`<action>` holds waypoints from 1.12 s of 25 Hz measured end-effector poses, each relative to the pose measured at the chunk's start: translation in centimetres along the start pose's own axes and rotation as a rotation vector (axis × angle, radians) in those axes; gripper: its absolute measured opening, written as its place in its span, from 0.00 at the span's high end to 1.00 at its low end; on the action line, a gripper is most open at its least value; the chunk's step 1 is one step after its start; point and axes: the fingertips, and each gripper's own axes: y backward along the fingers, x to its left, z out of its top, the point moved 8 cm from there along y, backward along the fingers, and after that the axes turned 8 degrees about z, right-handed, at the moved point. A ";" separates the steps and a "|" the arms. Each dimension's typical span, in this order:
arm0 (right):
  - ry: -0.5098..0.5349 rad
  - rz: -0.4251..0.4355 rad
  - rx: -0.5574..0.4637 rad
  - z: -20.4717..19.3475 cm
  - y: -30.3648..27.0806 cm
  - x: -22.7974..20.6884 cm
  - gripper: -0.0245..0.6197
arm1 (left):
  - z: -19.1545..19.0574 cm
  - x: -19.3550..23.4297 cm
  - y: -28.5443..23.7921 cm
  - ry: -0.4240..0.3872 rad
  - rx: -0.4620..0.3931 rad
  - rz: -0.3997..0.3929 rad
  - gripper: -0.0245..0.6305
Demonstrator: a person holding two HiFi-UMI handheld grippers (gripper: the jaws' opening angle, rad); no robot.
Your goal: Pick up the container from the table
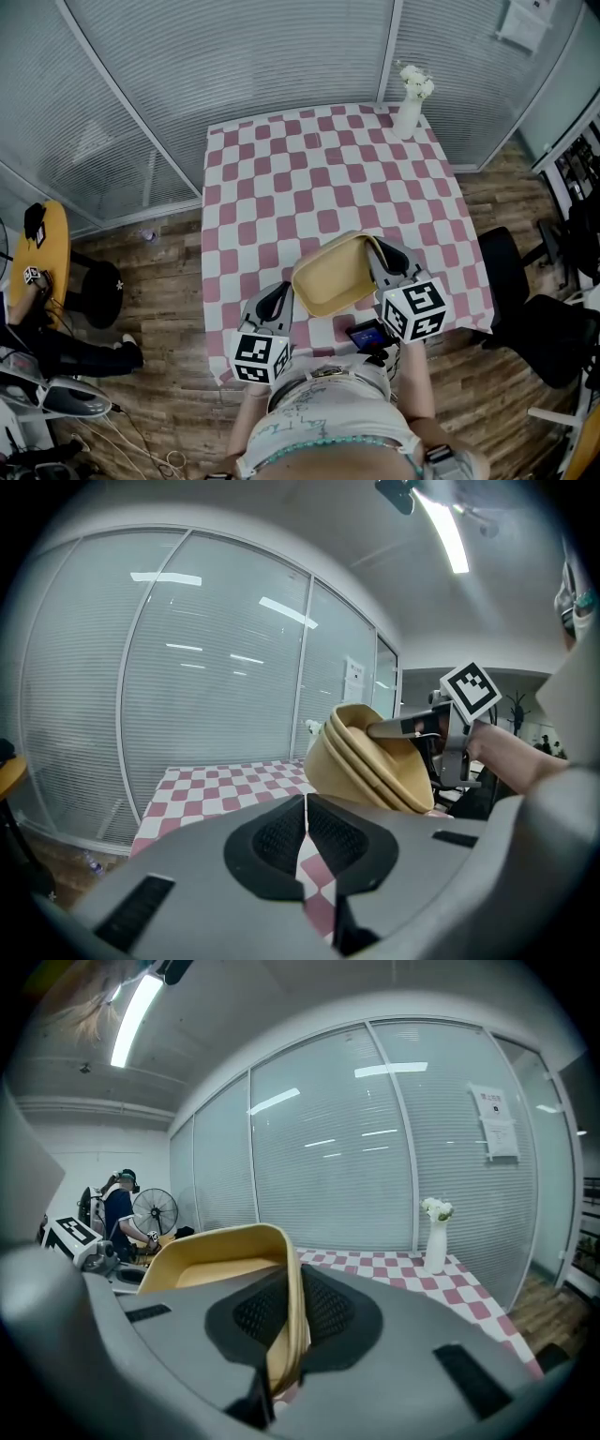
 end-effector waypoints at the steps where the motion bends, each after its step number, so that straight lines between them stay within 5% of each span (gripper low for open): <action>1: -0.003 -0.001 -0.001 -0.1 0.0 0.0 0.94 | 0.0 0.0 0.0 -0.001 0.001 0.000 0.93; 28: -0.021 -0.015 0.014 -0.6 0.3 -0.6 0.94 | -0.4 -0.4 -0.2 -0.003 0.017 -0.010 0.93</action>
